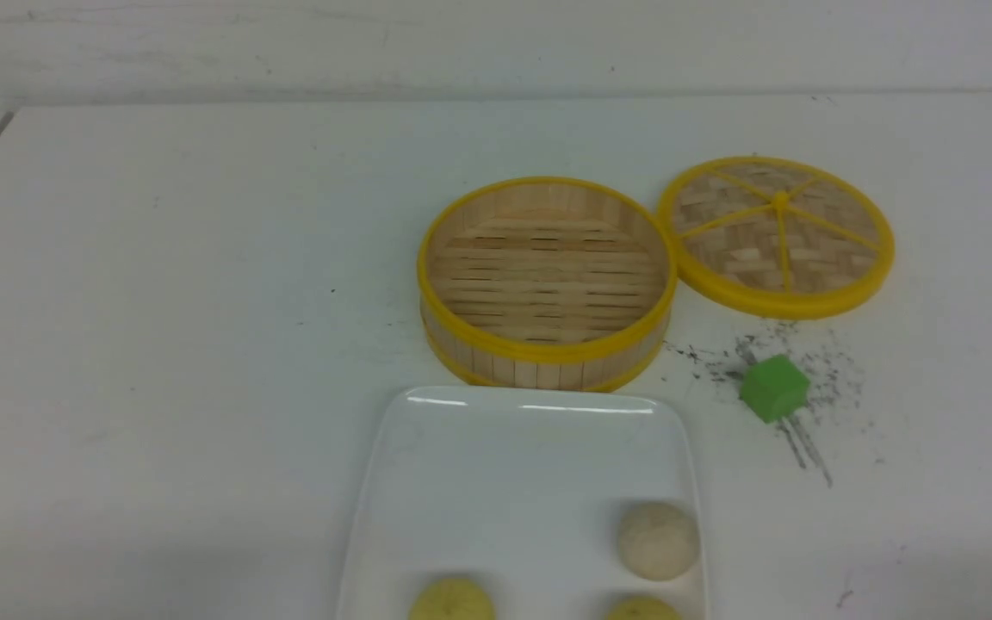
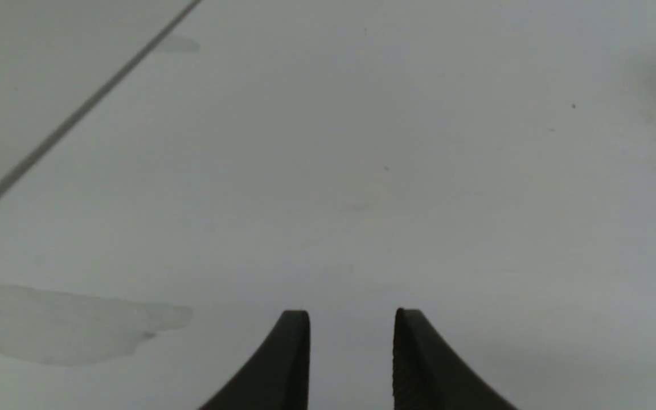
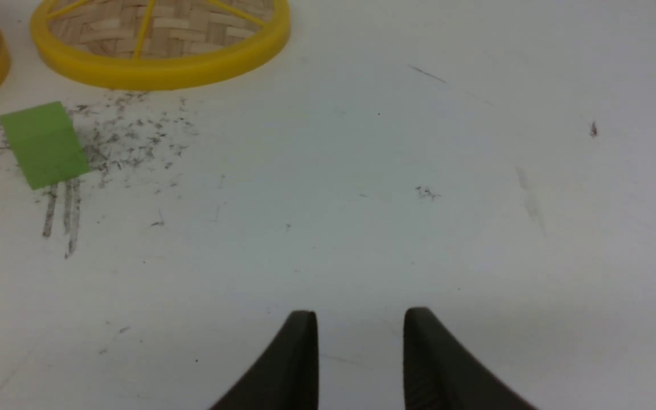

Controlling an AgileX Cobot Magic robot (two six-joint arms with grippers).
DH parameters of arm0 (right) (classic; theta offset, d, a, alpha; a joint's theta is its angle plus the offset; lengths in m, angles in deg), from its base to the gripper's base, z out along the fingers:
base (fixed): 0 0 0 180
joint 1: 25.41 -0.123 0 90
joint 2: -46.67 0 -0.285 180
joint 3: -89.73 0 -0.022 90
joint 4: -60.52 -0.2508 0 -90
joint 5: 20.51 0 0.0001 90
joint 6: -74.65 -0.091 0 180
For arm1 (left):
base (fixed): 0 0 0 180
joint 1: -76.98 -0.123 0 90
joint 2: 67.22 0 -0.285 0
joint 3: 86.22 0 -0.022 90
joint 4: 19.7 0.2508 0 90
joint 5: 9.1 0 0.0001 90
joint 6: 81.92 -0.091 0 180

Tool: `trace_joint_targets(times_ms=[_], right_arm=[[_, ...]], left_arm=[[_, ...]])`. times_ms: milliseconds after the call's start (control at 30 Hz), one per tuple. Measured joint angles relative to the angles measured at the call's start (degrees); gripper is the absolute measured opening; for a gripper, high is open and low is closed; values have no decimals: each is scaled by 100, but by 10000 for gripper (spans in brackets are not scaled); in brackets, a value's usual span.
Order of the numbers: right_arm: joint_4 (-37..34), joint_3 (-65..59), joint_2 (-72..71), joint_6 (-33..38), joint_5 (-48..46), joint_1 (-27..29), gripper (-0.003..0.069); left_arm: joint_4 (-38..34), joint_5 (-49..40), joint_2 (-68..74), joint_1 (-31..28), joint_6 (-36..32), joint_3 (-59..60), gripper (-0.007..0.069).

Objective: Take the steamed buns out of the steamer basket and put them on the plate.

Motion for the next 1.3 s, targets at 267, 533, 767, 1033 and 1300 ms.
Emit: trace_joint_targets(times_ms=[267,533,767,1033,1300], right_arm=[[0,0,0,-6,0,0,239],[0,0,0,-6,0,0,239],[0,0,0,-6,0,0,239],[0,0,0,-11,0,0,239],[0,0,0,-11,0,0,239]], left_arm=[[-92,206,5,0,411,267,240],[-168,186,5,0,805,267,240],[-154,182,5,-115,898,267,240],[145,182,5,-175,865,267,240],[256,165,5,-175,643,267,240]])
